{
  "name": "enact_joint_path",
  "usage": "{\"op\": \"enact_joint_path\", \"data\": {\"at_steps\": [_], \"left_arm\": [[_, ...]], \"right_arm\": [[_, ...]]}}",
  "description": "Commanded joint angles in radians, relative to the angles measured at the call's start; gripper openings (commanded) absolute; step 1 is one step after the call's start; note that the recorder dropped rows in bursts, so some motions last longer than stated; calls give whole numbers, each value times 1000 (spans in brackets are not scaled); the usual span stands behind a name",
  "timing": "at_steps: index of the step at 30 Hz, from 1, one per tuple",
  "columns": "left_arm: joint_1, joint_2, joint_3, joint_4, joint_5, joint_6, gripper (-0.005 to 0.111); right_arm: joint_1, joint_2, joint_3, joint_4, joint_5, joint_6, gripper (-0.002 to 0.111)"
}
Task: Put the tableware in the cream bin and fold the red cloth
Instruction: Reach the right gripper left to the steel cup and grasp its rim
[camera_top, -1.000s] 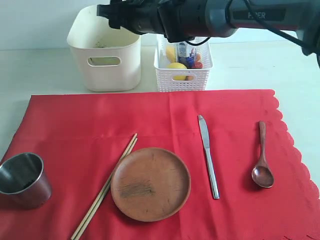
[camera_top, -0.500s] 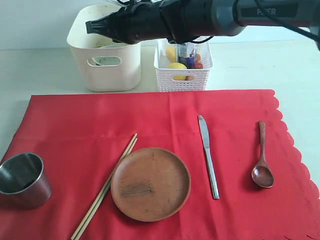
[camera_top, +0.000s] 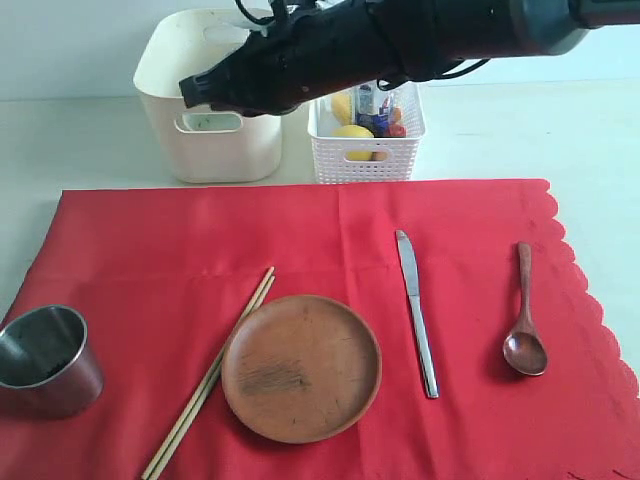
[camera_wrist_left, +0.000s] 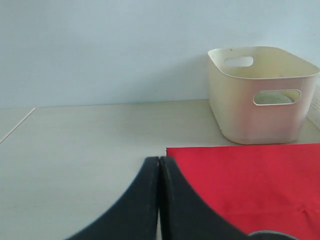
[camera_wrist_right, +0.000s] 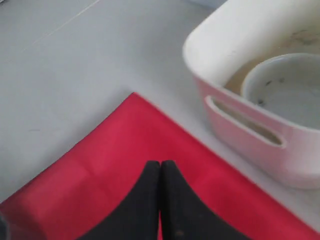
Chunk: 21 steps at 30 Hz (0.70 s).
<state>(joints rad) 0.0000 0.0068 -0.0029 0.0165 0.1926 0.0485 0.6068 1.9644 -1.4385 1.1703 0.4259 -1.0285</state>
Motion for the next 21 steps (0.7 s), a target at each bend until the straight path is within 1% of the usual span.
{"op": "enact_joint_path", "data": {"at_steps": [1,3,5,8,10,13,16,21], "left_arm": [[0,-7,3,-5,0,-1,1],[0,-7,3,-5,0,-1,1],[0,-7,3,-5,0,-1,1],[0,-7,3,-5,0,-1,1],[0,-7,3,-5,0,-1,1],[0,-7,3,-5,0,-1,1],[0,-7,3,-5,0,-1,1],[0,-7,3,-5,0,-1,1]], "right_arm": [[-2,-13,6,-31,197,1,0],[0,-13,6,-31,252,1,0],[16,-13,6,-33,261,3,0],[69,-11,6,-51,252,5,0],[116,-8,6,-83,224,10,2],[195,7,6,-120,149,10,11],[268,34,6,-141,74,10,23],[346,84,6,-169,-75,10,49]]}}
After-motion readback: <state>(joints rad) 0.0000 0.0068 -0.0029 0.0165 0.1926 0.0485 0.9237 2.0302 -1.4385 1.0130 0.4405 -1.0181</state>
